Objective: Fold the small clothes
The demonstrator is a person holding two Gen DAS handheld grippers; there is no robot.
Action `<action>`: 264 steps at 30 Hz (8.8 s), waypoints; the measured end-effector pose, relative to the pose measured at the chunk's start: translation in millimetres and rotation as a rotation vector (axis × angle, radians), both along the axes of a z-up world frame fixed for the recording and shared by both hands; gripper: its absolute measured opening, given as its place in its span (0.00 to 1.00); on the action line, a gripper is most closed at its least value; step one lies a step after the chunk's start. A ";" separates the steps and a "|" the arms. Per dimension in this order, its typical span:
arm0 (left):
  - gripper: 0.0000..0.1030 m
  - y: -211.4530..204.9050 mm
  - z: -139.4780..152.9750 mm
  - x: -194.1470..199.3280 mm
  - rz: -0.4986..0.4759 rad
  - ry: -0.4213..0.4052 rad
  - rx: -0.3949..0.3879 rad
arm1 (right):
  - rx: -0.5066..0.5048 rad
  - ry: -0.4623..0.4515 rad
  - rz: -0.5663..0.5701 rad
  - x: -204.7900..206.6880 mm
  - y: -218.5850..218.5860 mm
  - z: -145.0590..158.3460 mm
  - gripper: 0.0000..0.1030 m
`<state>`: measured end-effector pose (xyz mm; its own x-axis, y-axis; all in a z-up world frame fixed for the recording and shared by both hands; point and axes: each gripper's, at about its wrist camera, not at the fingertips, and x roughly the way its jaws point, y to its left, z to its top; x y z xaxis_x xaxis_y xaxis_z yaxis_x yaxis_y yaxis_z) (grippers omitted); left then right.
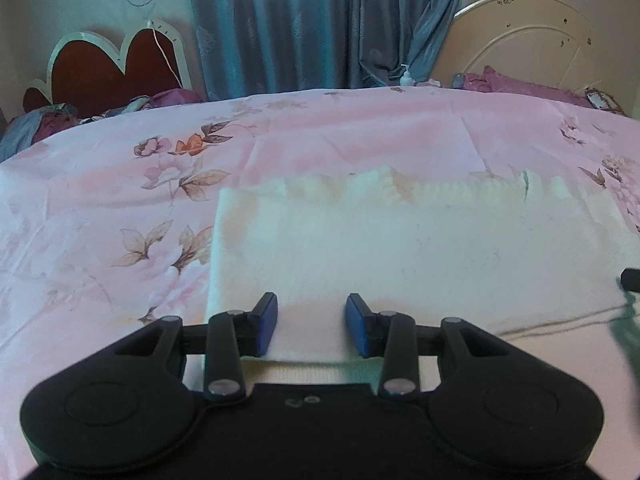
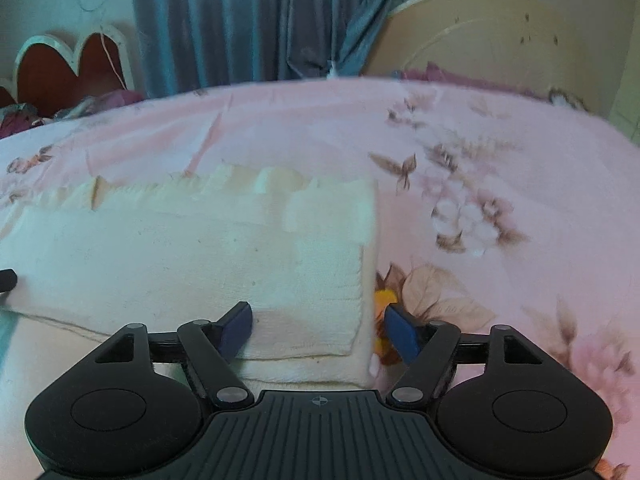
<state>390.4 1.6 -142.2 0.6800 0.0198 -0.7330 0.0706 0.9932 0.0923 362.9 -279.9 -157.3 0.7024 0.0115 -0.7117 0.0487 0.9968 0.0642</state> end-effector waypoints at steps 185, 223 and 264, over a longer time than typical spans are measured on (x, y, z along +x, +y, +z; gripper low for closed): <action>0.29 14.3 22.5 32.6 0.011 -0.122 -0.141 | 0.213 -0.094 0.012 56.4 -19.4 35.4 0.49; 0.55 1.4 11.0 2.2 -0.085 0.046 -0.114 | 0.047 -0.021 0.071 10.8 45.9 15.7 0.51; 0.75 41.6 11.1 -74.1 -0.114 0.184 -0.181 | 0.065 0.065 -0.021 -82.0 91.4 10.2 0.51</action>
<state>316.2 43.2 -131.0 0.5255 -0.1916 -0.8289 0.1821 0.9771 -0.1104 280.9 -188.5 -147.1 0.6551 0.0450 -0.7542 0.0754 0.9893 0.1245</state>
